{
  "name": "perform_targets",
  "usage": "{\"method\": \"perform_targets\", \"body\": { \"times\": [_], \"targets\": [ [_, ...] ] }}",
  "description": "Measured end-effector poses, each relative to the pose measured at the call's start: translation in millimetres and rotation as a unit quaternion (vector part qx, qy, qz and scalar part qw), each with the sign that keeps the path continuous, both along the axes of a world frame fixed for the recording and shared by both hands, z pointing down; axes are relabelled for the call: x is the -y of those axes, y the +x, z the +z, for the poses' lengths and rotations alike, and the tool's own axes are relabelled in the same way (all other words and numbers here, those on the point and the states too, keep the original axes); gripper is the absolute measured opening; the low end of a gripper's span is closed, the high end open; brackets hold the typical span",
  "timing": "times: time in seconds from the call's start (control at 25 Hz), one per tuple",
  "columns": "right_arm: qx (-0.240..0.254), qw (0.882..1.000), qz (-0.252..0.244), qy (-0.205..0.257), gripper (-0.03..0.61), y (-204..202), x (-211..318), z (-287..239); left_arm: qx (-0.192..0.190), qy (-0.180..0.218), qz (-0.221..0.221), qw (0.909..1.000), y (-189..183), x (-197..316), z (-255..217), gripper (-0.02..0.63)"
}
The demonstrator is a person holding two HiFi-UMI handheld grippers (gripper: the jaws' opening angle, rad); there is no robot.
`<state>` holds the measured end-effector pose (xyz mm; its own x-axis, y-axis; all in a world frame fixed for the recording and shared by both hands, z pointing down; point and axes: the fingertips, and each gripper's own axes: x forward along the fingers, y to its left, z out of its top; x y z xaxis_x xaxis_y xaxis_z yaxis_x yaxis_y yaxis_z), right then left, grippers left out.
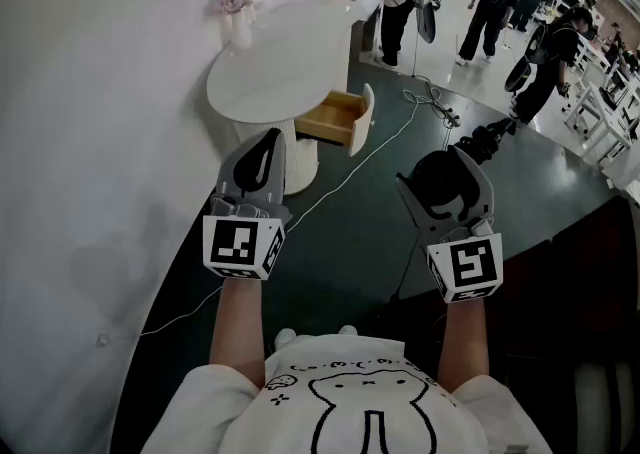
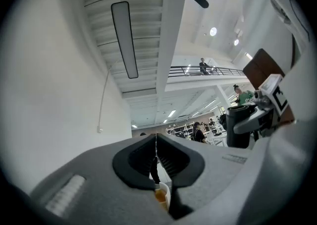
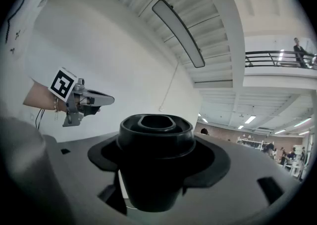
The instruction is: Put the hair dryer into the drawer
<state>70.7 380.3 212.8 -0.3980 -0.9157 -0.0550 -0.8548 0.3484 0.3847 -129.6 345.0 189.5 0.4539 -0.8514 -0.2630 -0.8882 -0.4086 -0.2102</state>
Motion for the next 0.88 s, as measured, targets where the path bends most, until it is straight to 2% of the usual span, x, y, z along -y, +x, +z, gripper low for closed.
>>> {"method": "perform_targets", "body": {
  "times": [0.88],
  "targets": [
    [0.045, 0.998, 0.026, -0.026, 0.353, 32.3, 30.4, 22.4, 0.015, -0.021, 0.016, 0.9995, 30.4, 37.4, 23.1, 0.02]
  ]
}}
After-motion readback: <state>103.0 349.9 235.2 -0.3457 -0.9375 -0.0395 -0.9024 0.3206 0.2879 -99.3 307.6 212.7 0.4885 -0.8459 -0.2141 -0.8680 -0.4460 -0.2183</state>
